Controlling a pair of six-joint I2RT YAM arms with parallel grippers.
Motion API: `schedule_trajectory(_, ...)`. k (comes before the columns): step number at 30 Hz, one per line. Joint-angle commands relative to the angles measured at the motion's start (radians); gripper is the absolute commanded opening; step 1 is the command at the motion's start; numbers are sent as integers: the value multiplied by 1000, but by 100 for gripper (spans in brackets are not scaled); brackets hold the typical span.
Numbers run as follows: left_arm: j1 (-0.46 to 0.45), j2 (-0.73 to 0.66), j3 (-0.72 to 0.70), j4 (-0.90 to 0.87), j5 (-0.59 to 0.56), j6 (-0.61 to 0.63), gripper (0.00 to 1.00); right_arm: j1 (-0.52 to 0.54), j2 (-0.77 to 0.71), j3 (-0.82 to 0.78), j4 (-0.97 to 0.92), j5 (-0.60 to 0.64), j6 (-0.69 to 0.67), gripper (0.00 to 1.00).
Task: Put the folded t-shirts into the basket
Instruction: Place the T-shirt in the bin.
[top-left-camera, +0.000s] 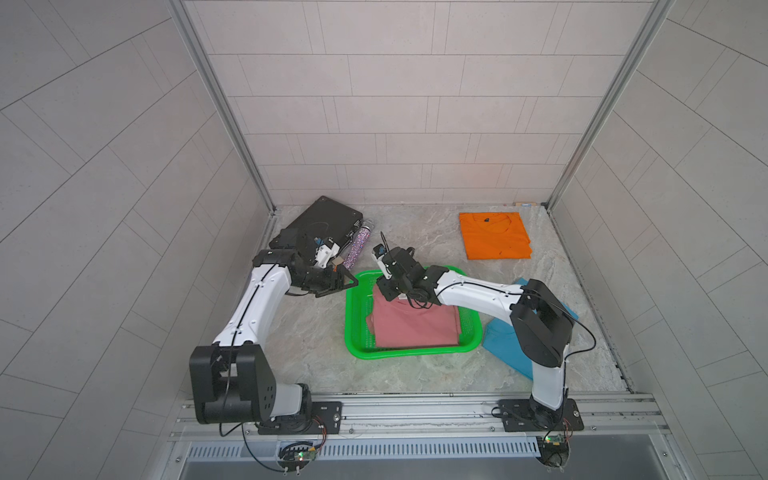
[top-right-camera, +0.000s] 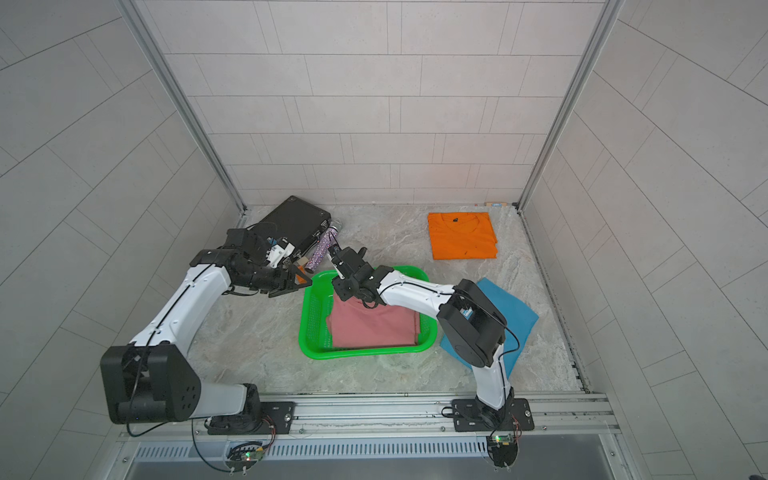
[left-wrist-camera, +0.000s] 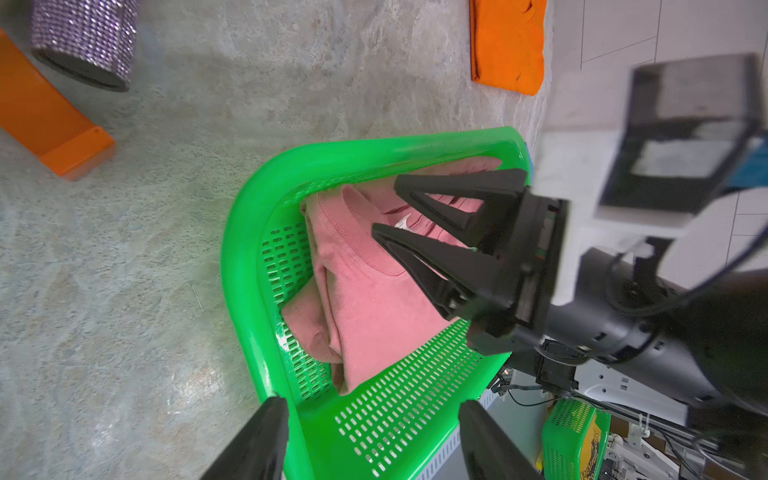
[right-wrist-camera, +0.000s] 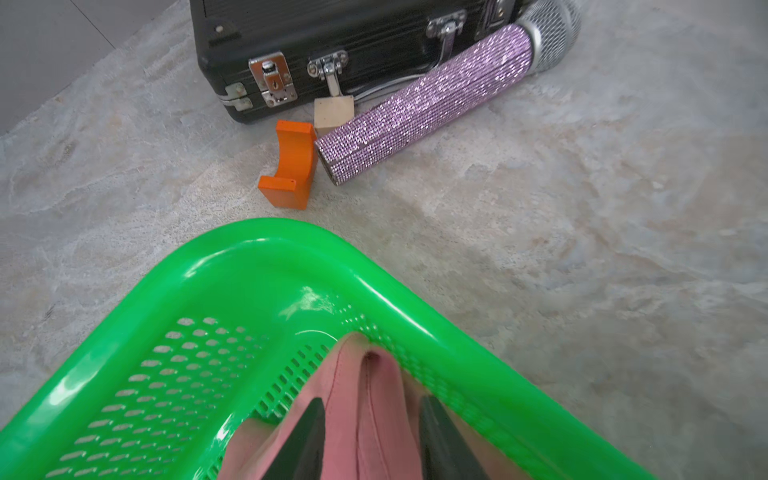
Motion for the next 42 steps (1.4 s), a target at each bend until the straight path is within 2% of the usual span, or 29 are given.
schedule_trajectory(1, -40, 14, 35, 39, 7, -14, 66, -1, -174, -13, -68, 57, 35, 46)
schedule_trajectory(4, -143, 20, 56, 78, -33, -14, 66, -31, -296, -90, -120, 57, 60, 54)
schedule_trajectory(6, -217, 29, 51, 110, -54, -10, 64, -60, -369, -145, -150, 8, 68, 58)
schedule_trajectory(11, -387, 63, -38, 241, -159, -10, 56, -159, -498, -305, -219, -95, 148, 58)
schedule_trajectory(15, -438, 97, -105, 317, -221, -5, 52, -264, -591, -415, -222, -101, 241, 58)
schedule_trajectory(20, -445, 133, -141, 345, -312, 6, 51, -453, -649, -412, -274, -132, 285, 59)
schedule_trajectory(22, -449, 142, -159, 356, -342, 11, 51, -531, -639, -368, -316, -150, 252, 62)
schedule_trajectory(28, -461, 197, -152, 350, -361, 5, 54, -707, -563, -260, -404, -180, 188, 63)
schedule_trajectory(33, -460, 165, -95, 284, -341, 5, 57, -956, -450, -160, -433, -236, 155, 66)
schedule_trajectory(36, -460, 145, -4, 201, -313, 4, 60, -1050, -351, -79, -425, -287, 173, 66)
schedule_trajectory(42, -457, 178, 211, 100, -296, 24, 71, -1133, -181, 4, -374, -392, 267, 67)
